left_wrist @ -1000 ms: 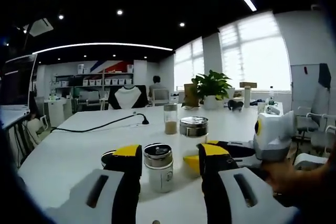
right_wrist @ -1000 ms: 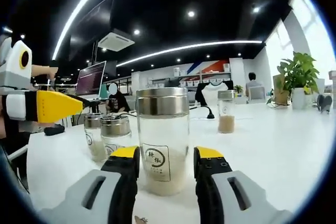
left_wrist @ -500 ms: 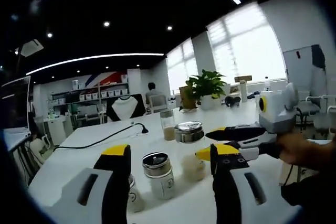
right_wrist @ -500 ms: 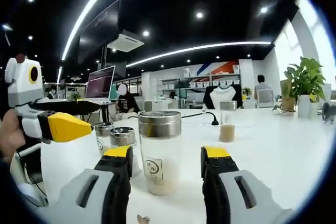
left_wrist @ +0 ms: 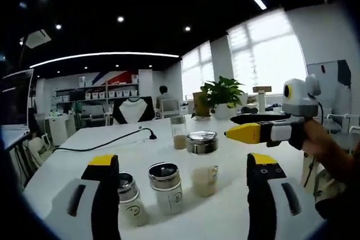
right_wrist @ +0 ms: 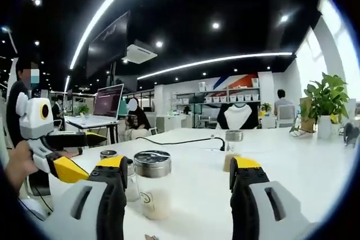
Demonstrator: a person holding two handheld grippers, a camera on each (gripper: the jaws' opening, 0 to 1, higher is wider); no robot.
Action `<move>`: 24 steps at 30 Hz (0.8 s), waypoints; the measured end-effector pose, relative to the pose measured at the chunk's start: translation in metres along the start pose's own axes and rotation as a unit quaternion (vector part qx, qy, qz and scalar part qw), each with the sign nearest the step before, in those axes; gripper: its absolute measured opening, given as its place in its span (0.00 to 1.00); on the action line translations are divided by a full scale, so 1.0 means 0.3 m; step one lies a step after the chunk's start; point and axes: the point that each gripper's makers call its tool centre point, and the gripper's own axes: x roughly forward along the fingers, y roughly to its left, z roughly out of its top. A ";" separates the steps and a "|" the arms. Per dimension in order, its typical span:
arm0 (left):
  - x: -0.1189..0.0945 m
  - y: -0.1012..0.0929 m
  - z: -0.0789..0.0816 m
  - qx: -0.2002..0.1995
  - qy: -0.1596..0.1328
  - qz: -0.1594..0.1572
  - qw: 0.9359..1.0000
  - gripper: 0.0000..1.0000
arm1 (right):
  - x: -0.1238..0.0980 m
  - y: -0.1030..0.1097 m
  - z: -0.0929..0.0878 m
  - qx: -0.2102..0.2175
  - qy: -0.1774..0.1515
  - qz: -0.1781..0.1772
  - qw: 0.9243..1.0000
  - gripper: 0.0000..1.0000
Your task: Rotate the seasoning bottle until the label or dispensing opening points toward the visible target arrow and the bottle remains upright within the marked orientation range
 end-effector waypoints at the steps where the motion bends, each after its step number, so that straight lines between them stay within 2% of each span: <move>1: 0.001 -0.002 0.000 0.000 0.000 0.000 1.000 1.00 | 0.003 -0.005 -0.002 -0.002 0.004 0.001 1.000 0.76; 14: 0.006 0.005 -0.001 0.011 0.006 0.000 1.000 0.99 | 0.025 -0.081 0.006 0.001 0.006 0.001 1.000 0.76; 21: 0.015 -0.023 -0.006 0.015 0.007 -0.021 1.000 0.99 | 0.080 -0.114 0.005 0.005 0.012 0.001 1.000 0.76; 24: 0.016 -0.044 -0.001 0.027 0.005 -0.037 0.999 0.99 | 0.107 -0.114 0.003 -0.003 0.017 0.015 1.000 0.76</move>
